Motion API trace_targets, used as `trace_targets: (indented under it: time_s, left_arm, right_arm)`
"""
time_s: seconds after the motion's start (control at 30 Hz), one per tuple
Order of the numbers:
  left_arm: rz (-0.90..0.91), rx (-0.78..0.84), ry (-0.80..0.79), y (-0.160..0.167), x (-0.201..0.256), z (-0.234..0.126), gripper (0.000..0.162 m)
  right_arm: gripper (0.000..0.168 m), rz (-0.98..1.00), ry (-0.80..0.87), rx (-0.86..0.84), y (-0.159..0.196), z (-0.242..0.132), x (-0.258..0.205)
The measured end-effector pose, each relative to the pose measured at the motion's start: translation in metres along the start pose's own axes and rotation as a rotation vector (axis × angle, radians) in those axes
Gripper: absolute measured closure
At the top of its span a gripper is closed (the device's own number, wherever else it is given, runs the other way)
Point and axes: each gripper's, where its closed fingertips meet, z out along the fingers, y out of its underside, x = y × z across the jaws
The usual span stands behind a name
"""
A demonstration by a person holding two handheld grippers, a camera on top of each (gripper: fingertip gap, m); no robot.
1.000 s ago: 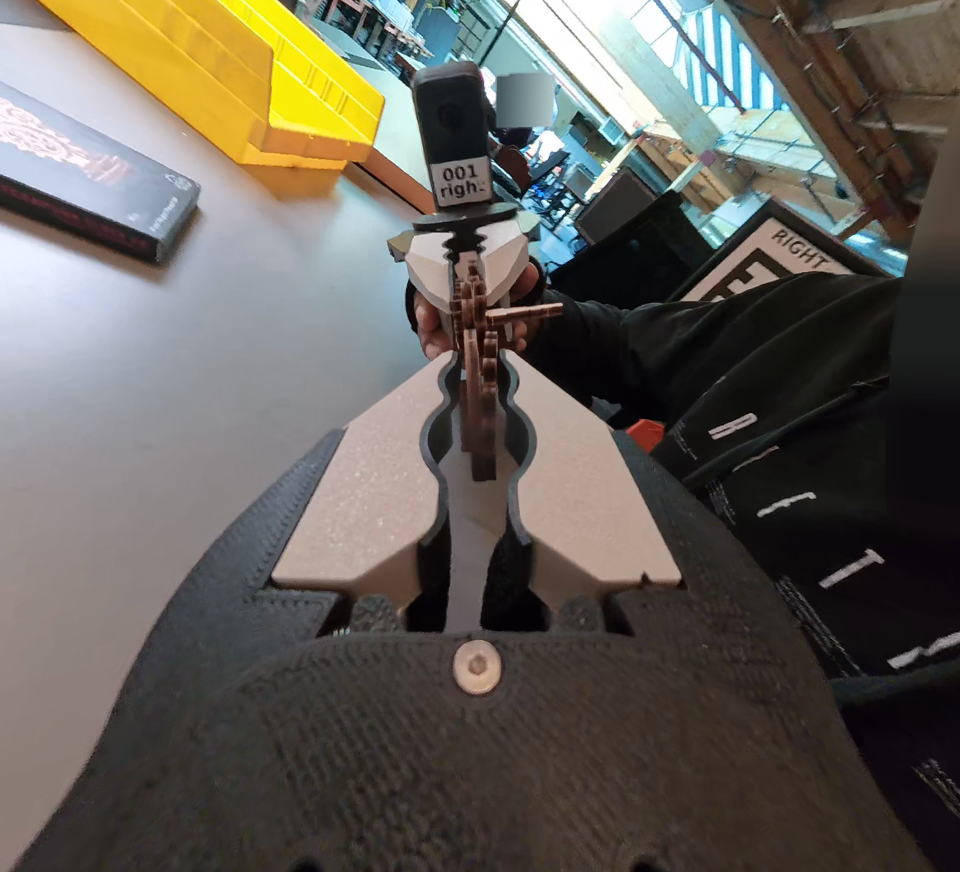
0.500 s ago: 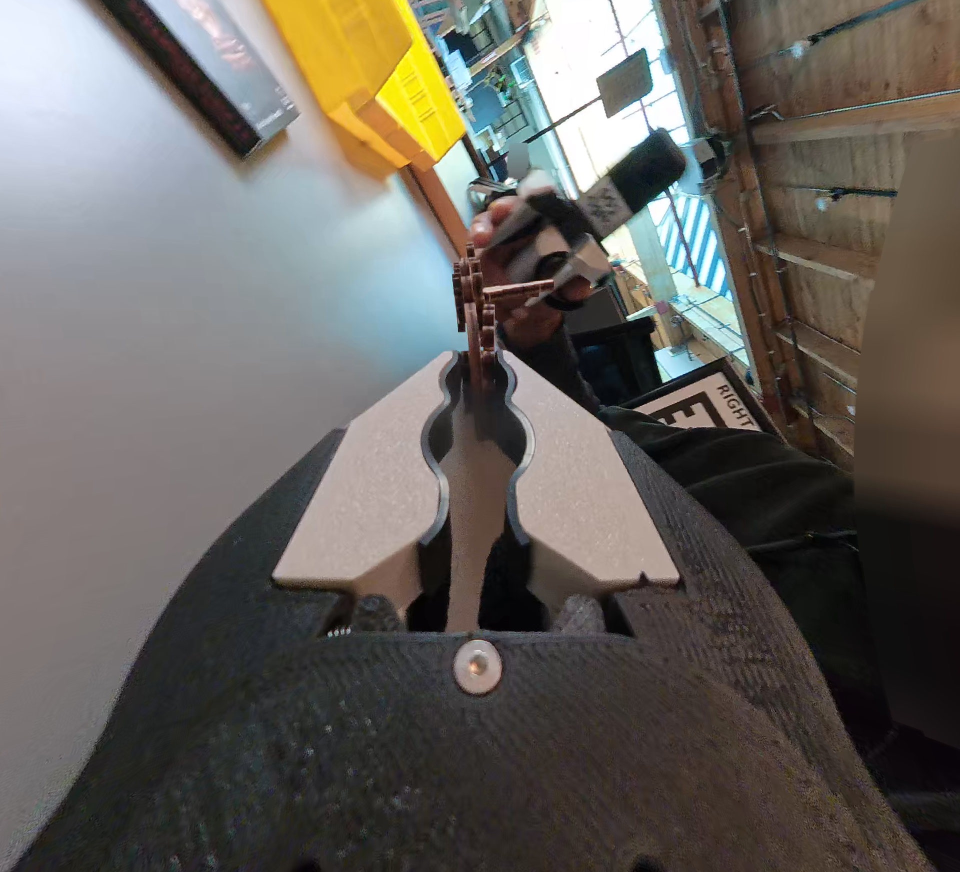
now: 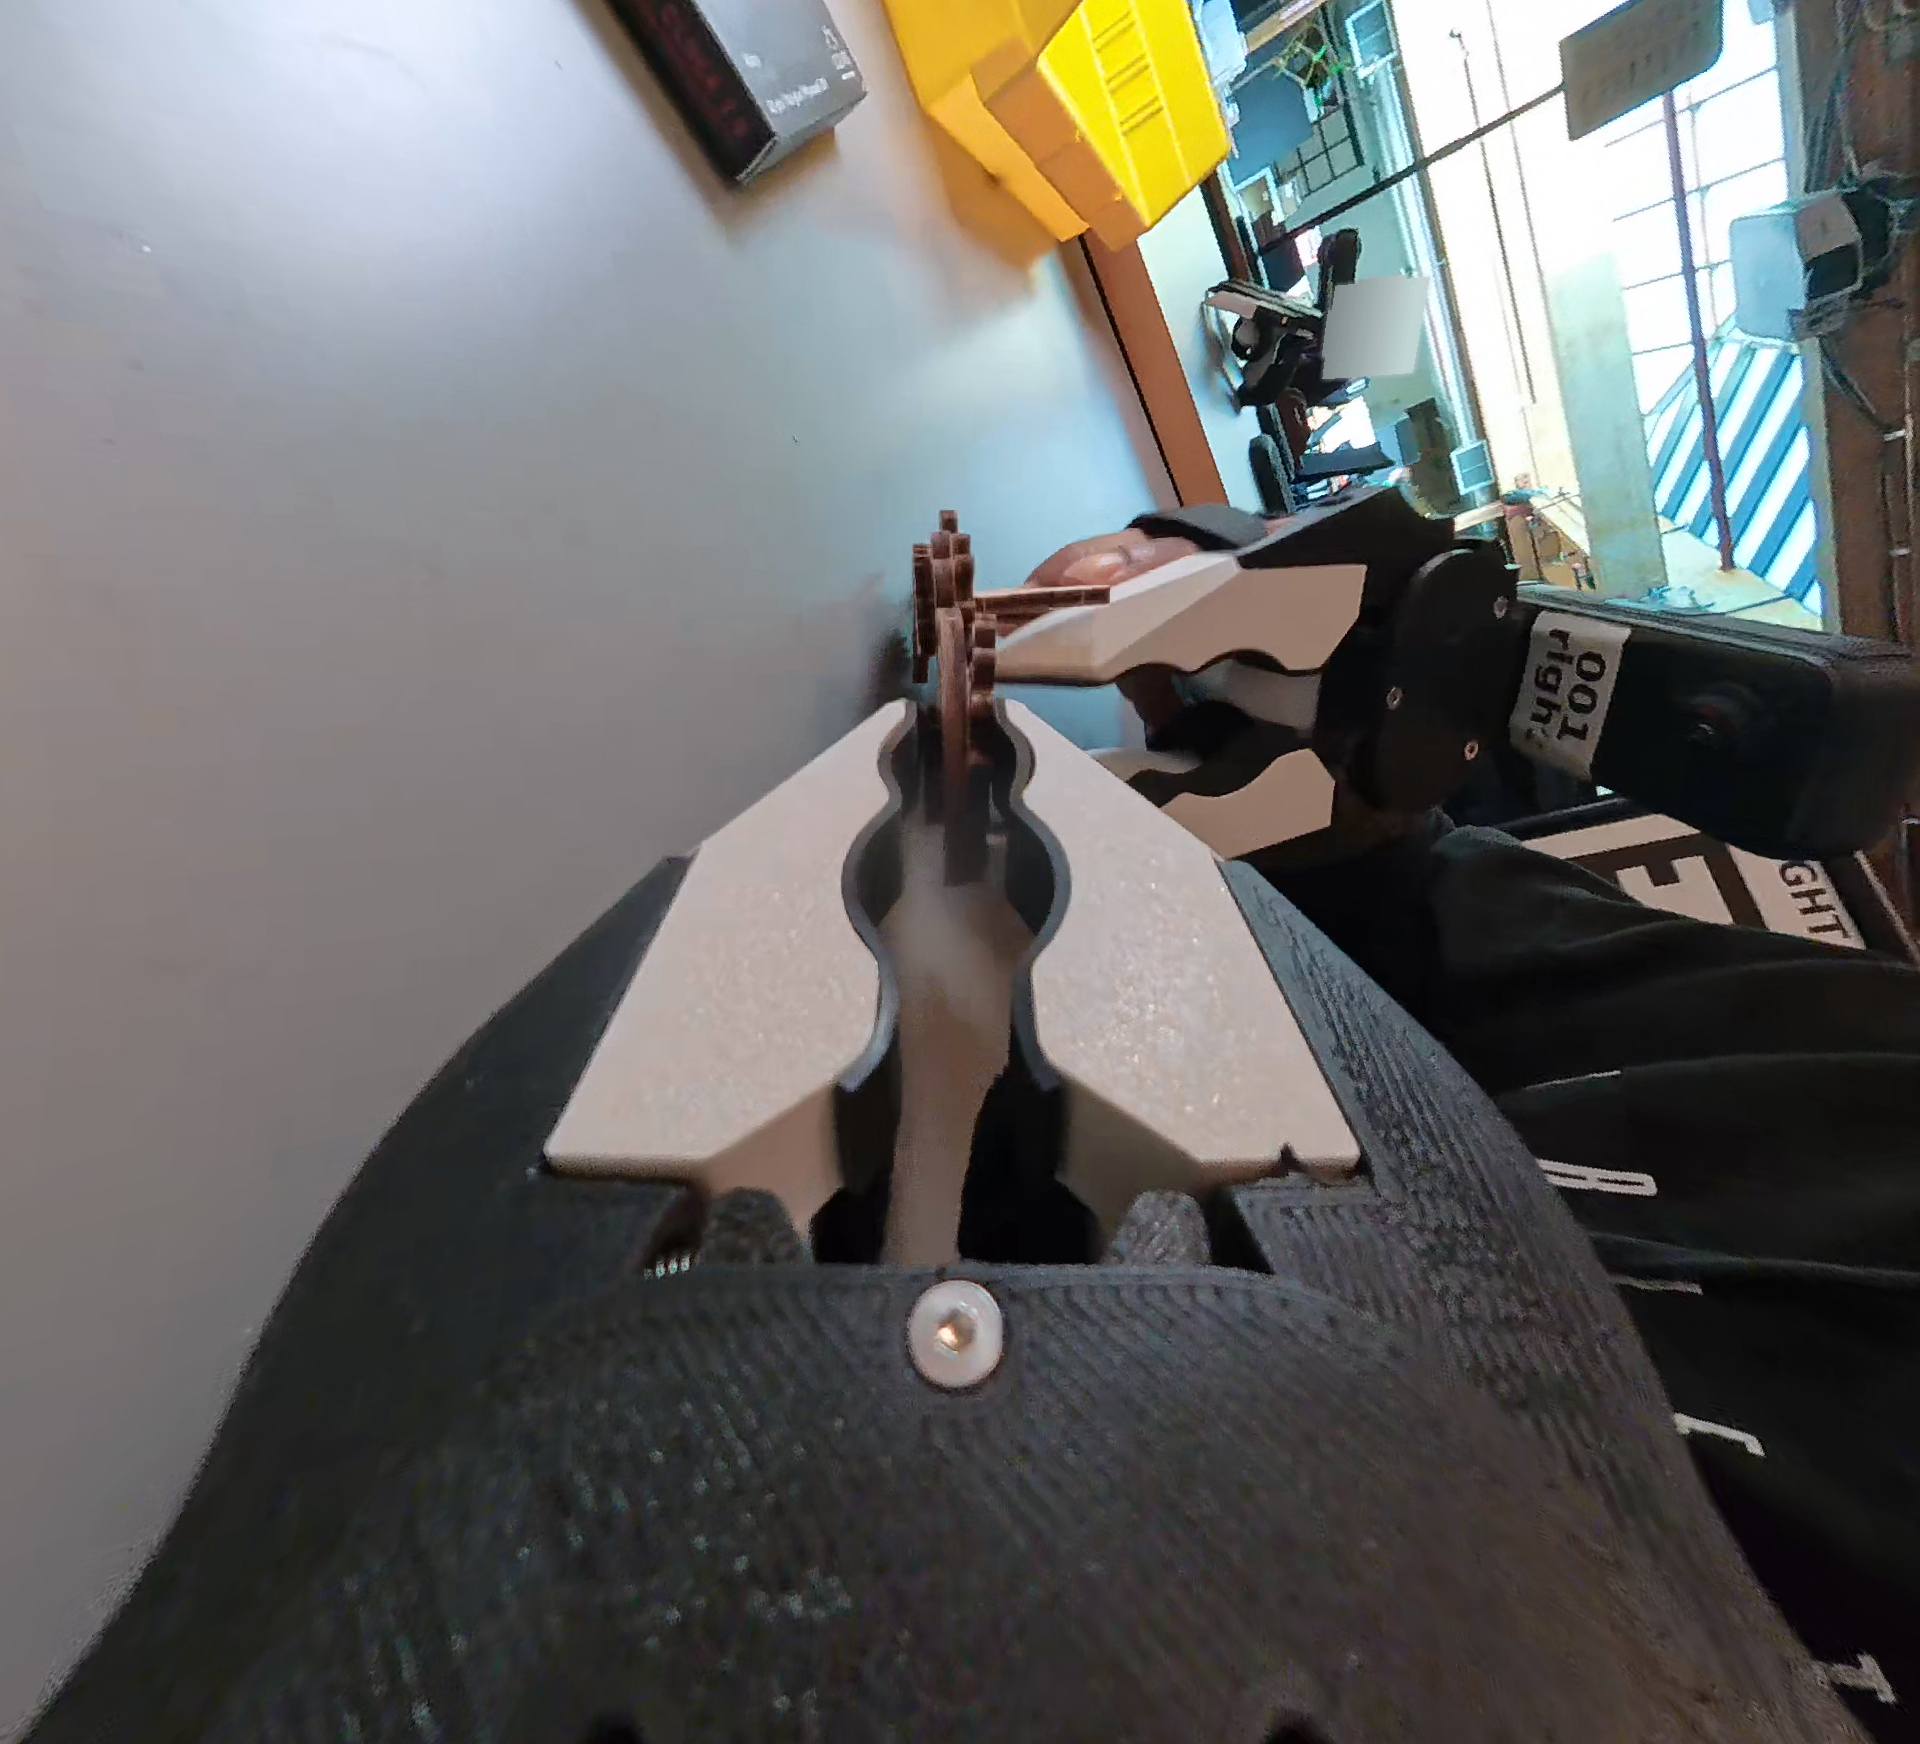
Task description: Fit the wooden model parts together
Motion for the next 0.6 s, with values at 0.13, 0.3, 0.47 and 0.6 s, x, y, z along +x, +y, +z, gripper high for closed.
trace_targets:
  time_s: [0.13,0.3,0.47,0.6]
  left_arm:
    - [-0.021,0.021,0.001,-0.003,-0.001,-0.002,0.151]
    - [-0.051,0.05,-0.003,-0.006,-0.004,-0.003,0.15]
    - [-0.042,0.06,-0.002,-0.01,-0.004,-0.002,0.15]
    - [-0.004,0.064,0.027,-0.013,-0.002,-0.007,0.15]
  right_arm:
    - [0.152,-0.028,0.08,0.011,-0.001,0.003,0.008]
    - [0.168,-0.083,0.137,0.029,-0.005,0.003,0.01]
    - [0.168,-0.109,0.091,0.064,-0.016,0.007,-0.003]
    - [0.168,0.034,0.008,0.165,-0.026,-0.009,-0.001]
